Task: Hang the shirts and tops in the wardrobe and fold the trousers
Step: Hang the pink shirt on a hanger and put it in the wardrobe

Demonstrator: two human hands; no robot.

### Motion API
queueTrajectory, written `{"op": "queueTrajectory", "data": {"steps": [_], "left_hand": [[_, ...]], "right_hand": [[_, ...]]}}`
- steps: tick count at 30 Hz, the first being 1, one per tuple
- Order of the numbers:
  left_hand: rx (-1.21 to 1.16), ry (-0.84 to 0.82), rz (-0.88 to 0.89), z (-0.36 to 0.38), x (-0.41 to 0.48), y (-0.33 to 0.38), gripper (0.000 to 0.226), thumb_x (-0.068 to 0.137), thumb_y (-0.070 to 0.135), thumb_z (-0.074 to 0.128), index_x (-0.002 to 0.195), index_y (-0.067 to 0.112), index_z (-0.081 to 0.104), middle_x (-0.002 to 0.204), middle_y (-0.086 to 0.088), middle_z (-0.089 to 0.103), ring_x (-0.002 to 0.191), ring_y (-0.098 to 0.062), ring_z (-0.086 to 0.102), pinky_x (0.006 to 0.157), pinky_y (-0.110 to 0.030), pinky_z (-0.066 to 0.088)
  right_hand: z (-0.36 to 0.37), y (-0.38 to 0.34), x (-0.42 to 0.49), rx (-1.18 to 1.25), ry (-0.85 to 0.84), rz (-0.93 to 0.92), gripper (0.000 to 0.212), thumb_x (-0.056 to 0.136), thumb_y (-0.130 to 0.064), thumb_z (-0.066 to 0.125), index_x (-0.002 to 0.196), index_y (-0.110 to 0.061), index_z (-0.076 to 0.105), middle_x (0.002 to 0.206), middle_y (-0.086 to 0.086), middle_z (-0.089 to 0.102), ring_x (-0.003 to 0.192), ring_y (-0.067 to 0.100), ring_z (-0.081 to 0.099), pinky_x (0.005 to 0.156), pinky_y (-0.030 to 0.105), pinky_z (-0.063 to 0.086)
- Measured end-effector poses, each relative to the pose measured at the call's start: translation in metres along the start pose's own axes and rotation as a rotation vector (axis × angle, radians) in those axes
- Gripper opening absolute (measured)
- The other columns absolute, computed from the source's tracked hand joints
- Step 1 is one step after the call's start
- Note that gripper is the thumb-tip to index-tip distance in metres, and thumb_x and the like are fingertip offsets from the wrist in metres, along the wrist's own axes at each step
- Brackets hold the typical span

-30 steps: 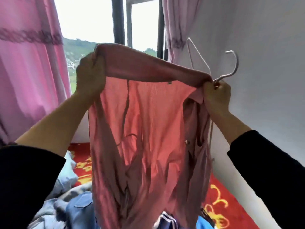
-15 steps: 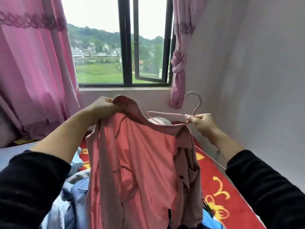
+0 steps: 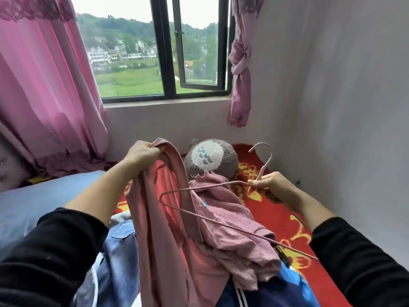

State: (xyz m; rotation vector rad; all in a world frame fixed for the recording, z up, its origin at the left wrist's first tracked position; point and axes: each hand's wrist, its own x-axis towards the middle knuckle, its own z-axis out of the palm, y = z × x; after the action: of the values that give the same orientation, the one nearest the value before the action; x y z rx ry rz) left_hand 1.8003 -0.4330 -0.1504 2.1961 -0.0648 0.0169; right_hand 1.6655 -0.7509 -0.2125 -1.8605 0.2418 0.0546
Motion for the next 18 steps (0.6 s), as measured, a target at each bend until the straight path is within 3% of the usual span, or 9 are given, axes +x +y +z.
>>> {"op": "queueTrajectory", "data": {"steps": [4,7,9,10,12,14,16,17,18], "left_hand": [[0.034,0.000,0.060,0.012,-0.013,0.015,0.044,0.085,0.050,0.058,0.057,0.019,0.044,0.049,0.004,0.036,0.050,-0.018,0.031,0.050,-0.029,0.027],[-0.010,-0.025,0.119,0.025,-0.029,0.025,0.050,0.090,0.048,0.053,0.053,0.019,0.037,0.040,0.008,0.032,0.044,-0.014,0.028,0.046,-0.027,0.025],[-0.090,-0.068,0.156,0.032,-0.041,0.028,0.052,0.094,0.041,0.051,0.049,0.018,0.038,0.038,0.006,0.033,0.039,-0.012,0.028,0.041,-0.023,0.024],[-0.124,-0.095,0.164,0.035,-0.048,0.028,0.053,0.095,0.038,0.050,0.048,0.017,0.039,0.038,0.004,0.035,0.037,-0.011,0.029,0.040,-0.022,0.025],[-0.130,-0.164,0.168,0.034,-0.060,0.026,0.051,0.096,0.035,0.049,0.049,0.017,0.044,0.041,0.004,0.040,0.040,-0.010,0.034,0.039,-0.019,0.028],[-0.046,-0.334,0.150,0.026,-0.068,0.019,0.040,0.095,0.037,0.052,0.061,0.016,0.058,0.049,0.009,0.050,0.048,-0.006,0.043,0.044,-0.016,0.037],[0.041,-0.586,0.142,0.015,-0.074,0.013,0.021,0.090,0.037,0.061,0.088,0.018,0.069,0.068,0.011,0.061,0.064,-0.003,0.056,0.057,-0.017,0.048],[0.068,-0.659,0.160,0.011,-0.074,0.009,0.020,0.087,0.036,0.066,0.102,0.023,0.069,0.082,0.011,0.065,0.077,-0.001,0.059,0.067,-0.017,0.050],[0.121,-0.660,0.195,0.009,-0.073,0.005,0.036,0.082,0.038,0.071,0.116,0.029,0.064,0.099,0.009,0.065,0.092,-0.001,0.058,0.079,-0.016,0.048]], "right_hand": [[0.037,0.000,0.005,-0.108,0.074,-0.132,0.023,0.088,-0.019,0.069,0.073,-0.001,0.073,0.042,-0.012,0.043,0.035,0.000,0.031,0.038,0.015,0.025],[0.075,-0.006,0.010,-0.280,0.119,-0.250,0.027,0.091,-0.021,0.064,0.079,0.001,0.072,0.059,-0.006,0.061,0.050,0.003,0.049,0.049,0.013,0.035],[0.099,-0.007,0.012,-0.283,0.116,-0.307,0.026,0.091,-0.025,0.062,0.085,-0.002,0.073,0.077,0.005,0.072,0.067,0.017,0.062,0.068,0.025,0.049],[0.108,-0.007,0.013,-0.280,0.130,-0.322,0.022,0.091,-0.025,0.063,0.089,-0.006,0.074,0.080,0.005,0.073,0.070,0.018,0.063,0.072,0.031,0.049],[0.120,-0.010,0.012,-0.307,0.175,-0.352,0.019,0.091,-0.025,0.063,0.087,-0.011,0.076,0.065,-0.006,0.067,0.059,0.008,0.053,0.065,0.033,0.042],[0.125,-0.012,0.012,-0.295,0.195,-0.368,0.030,0.090,-0.027,0.065,0.063,-0.014,0.067,0.043,-0.013,0.048,0.047,0.005,0.042,0.054,0.028,0.032],[0.127,-0.013,0.012,-0.263,0.190,-0.391,0.046,0.088,-0.027,0.067,0.048,-0.018,0.047,0.038,-0.012,0.043,0.042,0.003,0.040,0.049,0.023,0.026],[0.129,-0.014,0.011,-0.257,0.190,-0.399,0.049,0.088,-0.024,0.067,0.046,-0.019,0.042,0.039,-0.010,0.042,0.042,0.003,0.039,0.048,0.021,0.026],[0.131,-0.015,0.009,-0.255,0.197,-0.403,0.048,0.087,-0.021,0.067,0.046,-0.020,0.041,0.040,-0.010,0.040,0.042,0.002,0.039,0.047,0.020,0.027]]}}
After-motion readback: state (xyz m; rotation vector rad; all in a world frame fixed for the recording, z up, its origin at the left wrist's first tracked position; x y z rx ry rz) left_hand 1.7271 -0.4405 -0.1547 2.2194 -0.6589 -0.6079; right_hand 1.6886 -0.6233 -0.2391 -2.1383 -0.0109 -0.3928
